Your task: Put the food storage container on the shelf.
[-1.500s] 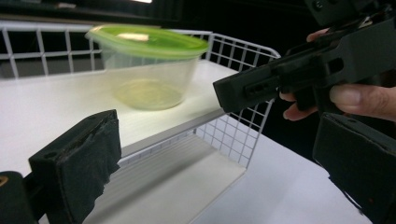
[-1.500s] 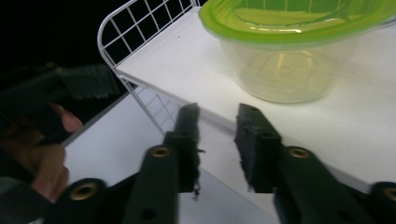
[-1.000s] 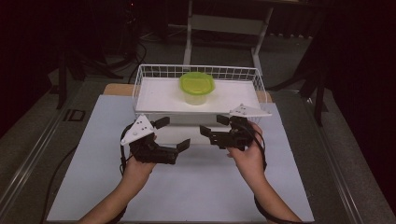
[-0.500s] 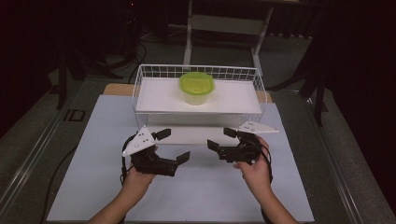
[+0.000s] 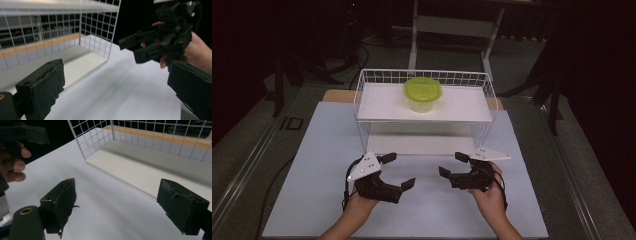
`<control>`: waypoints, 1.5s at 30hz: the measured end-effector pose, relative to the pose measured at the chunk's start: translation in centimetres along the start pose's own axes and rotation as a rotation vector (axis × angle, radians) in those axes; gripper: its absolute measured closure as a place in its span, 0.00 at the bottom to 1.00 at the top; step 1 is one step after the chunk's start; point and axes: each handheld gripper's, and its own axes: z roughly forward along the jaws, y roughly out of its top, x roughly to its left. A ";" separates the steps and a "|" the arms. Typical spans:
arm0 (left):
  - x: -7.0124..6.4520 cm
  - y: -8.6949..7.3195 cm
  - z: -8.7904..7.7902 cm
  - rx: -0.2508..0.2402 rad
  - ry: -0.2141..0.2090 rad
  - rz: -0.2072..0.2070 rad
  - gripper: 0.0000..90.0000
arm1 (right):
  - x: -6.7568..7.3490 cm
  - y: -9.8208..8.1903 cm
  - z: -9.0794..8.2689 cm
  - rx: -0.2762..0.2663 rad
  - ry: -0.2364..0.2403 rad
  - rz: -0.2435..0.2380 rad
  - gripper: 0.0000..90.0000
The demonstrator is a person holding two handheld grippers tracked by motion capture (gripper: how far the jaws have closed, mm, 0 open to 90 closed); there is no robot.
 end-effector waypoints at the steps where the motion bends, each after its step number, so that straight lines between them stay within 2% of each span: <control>1: 0.0 -0.2 0.0 0.005 0.000 0.000 0.02 | 0.0 -0.2 -0.1 0.003 0.000 -0.002 0.17; 4: -0.1 -0.8 -0.2 0.021 0.009 0.019 0.02 | -0.1 -0.9 -0.2 0.011 0.006 -0.002 0.17; 10: -0.2 -1.7 -0.6 0.038 0.007 0.013 0.02 | 0.0 -2.1 -0.6 0.028 0.014 -0.005 0.17; 14: -0.4 -2.6 -1.0 0.051 0.007 0.028 0.02 | -0.1 -2.6 -1.2 0.036 0.010 -0.015 0.16; 17: -0.4 -3.3 -1.2 0.074 0.003 0.033 0.02 | -0.2 -3.2 -1.7 0.030 0.013 -0.007 0.16; 21: -0.5 -3.8 -1.5 0.080 0.010 0.041 0.02 | -0.3 -4.0 -2.0 0.044 0.014 -0.003 0.16; 25: -0.5 -4.0 -1.7 0.074 0.012 0.052 0.02 | -0.4 -4.6 -2.2 0.048 0.014 0.003 0.16; 31: -0.4 -4.7 -2.3 0.054 0.034 0.051 0.02 | -0.5 -5.2 -2.7 0.044 0.004 -0.032 0.16; 37: 0.0 -5.1 -2.6 0.056 0.054 0.035 0.02 | -0.7 -5.2 -3.3 0.024 0.006 -0.053 0.16; 39: 0.0 -5.1 -2.5 0.055 0.058 0.042 0.02 | -0.8 -5.1 -3.3 0.017 0.004 -0.059 0.16; 43: 0.1 -5.2 -2.5 0.051 0.053 0.020 0.02 | -1.0 -5.2 -3.5 0.006 0.005 -0.067 0.16; 45: 0.1 -5.2 -2.5 0.055 0.056 0.022 0.02 | -1.1 -5.3 -3.4 0.010 0.000 -0.075 0.16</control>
